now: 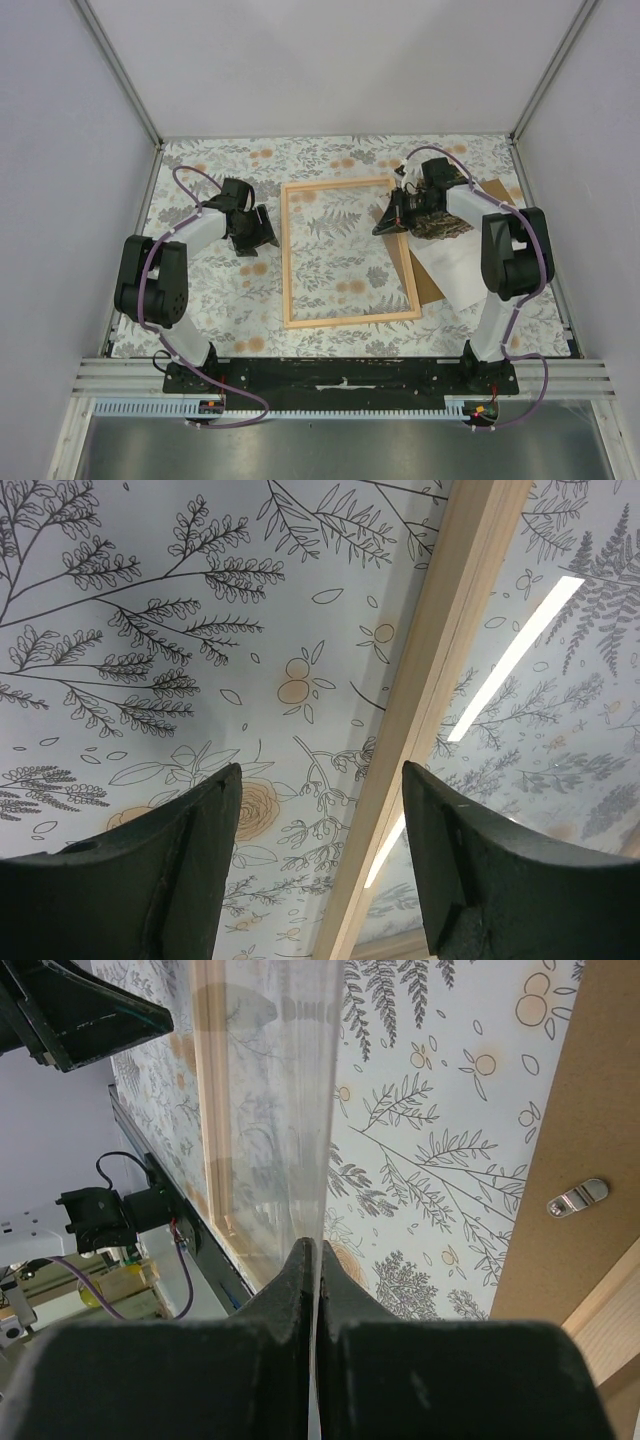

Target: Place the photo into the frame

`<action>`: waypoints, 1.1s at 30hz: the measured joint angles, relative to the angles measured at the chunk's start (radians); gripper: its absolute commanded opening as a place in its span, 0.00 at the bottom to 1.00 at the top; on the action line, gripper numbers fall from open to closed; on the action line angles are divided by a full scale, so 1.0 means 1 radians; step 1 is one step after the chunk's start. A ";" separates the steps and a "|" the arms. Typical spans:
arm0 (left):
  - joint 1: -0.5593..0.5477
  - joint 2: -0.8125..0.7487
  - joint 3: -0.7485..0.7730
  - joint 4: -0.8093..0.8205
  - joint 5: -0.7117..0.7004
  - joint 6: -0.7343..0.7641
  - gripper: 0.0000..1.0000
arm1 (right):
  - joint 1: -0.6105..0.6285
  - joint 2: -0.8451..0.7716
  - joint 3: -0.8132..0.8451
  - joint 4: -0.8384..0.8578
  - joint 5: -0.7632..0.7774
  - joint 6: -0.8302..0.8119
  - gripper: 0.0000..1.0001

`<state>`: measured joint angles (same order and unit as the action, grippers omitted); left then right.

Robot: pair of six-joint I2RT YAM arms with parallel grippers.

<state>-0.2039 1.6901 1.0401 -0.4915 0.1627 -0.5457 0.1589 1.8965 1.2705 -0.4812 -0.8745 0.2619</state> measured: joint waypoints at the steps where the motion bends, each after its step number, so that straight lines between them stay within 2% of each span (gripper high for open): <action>1: 0.000 0.000 0.000 0.001 0.002 0.000 0.71 | -0.003 0.005 0.003 -0.003 0.000 -0.001 0.00; 33: 0.000 0.013 0.000 0.009 0.023 0.000 0.70 | -0.038 0.050 0.027 -0.014 -0.027 -0.028 0.00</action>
<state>-0.2039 1.7031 1.0397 -0.4828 0.1860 -0.5457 0.1211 1.9461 1.2980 -0.4950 -0.9020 0.2340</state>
